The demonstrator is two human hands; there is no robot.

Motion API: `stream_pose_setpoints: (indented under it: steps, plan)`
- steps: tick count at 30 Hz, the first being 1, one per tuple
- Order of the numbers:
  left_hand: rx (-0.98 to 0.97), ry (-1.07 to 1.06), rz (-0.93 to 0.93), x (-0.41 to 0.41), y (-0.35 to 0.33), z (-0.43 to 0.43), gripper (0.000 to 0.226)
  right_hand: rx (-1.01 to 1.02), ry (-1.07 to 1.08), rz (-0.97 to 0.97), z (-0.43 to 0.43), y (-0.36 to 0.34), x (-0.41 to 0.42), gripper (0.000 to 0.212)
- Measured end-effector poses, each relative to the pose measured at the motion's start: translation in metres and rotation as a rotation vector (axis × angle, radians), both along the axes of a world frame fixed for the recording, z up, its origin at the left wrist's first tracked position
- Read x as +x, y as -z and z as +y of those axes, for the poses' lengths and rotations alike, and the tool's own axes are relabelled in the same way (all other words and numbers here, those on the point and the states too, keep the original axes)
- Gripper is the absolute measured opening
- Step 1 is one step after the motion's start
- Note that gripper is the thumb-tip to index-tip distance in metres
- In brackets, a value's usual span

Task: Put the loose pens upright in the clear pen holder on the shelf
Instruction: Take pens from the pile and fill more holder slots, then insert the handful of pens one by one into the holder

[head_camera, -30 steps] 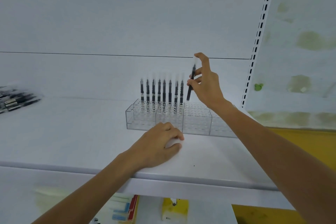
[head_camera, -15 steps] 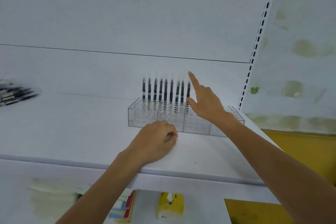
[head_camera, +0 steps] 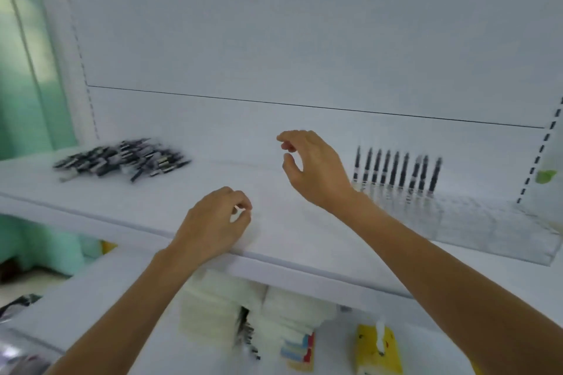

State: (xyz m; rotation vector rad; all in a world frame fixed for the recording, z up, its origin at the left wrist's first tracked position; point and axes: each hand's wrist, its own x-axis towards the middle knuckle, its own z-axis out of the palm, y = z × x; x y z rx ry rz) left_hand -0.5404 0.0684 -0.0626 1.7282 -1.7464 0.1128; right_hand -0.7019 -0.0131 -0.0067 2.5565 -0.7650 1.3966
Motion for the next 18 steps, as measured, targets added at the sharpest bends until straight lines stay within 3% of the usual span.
stream_pose_setpoints:
  steps: [7, 10, 18]
  plan:
    - [0.001, -0.194, 0.038, 0.163, 0.0, 0.094, 0.017, 0.127, -0.218, 0.046, 0.05, 0.037, 0.176, 0.023]
    - [0.008, -0.242, 0.086, 0.214, 0.0, 0.124, 0.016, 0.234, -0.247, 0.093, 0.058, 0.046, 0.227, 0.029]
    - [-0.023, -0.286, 0.229, 0.302, -0.008, 0.117, 0.013, 0.394, -0.226, 0.17, 0.032, 0.035, 0.31, 0.032]
